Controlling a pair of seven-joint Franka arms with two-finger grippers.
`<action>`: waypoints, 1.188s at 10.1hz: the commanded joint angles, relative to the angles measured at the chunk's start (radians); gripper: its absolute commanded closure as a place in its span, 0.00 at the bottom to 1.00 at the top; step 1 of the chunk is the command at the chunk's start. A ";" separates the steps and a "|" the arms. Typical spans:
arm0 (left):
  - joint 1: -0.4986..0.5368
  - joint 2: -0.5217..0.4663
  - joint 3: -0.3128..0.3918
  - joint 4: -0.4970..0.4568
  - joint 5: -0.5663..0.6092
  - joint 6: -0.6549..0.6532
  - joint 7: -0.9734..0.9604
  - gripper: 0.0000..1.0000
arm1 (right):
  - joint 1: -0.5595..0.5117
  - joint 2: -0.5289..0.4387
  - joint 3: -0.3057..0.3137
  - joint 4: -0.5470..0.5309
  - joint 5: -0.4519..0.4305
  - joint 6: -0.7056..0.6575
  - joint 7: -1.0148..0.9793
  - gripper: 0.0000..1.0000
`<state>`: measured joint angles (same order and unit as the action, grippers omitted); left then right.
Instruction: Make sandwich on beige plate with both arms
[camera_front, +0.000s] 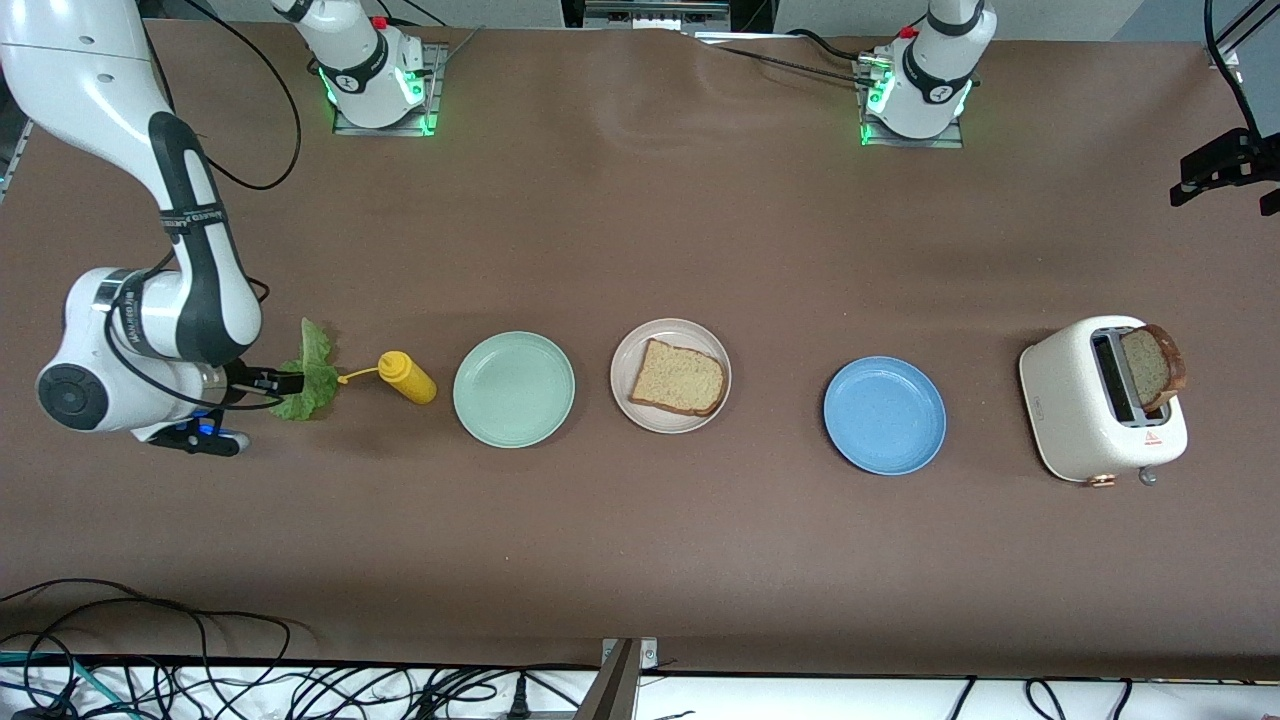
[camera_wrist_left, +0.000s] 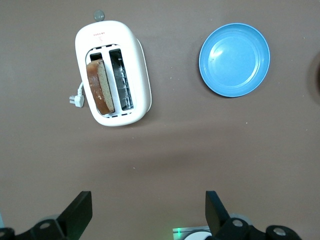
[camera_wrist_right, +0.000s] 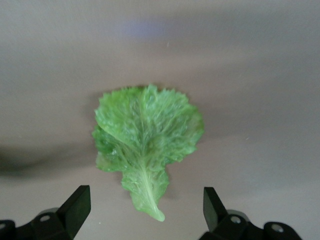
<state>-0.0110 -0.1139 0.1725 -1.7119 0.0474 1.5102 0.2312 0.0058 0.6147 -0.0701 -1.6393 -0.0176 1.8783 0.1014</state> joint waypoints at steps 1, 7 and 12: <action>-0.003 0.013 -0.068 0.040 0.026 -0.025 -0.143 0.00 | 0.002 -0.020 0.001 -0.077 0.018 0.048 0.001 0.00; -0.004 0.037 -0.093 0.066 0.020 -0.038 -0.239 0.00 | -0.001 0.063 0.001 -0.093 0.019 0.116 0.003 0.44; -0.003 0.039 -0.091 0.067 0.019 -0.038 -0.239 0.00 | -0.001 0.011 0.001 -0.076 0.019 0.102 0.009 1.00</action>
<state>-0.0135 -0.0935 0.0800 -1.6816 0.0474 1.4991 0.0026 0.0065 0.6703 -0.0691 -1.7095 -0.0062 1.9843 0.1055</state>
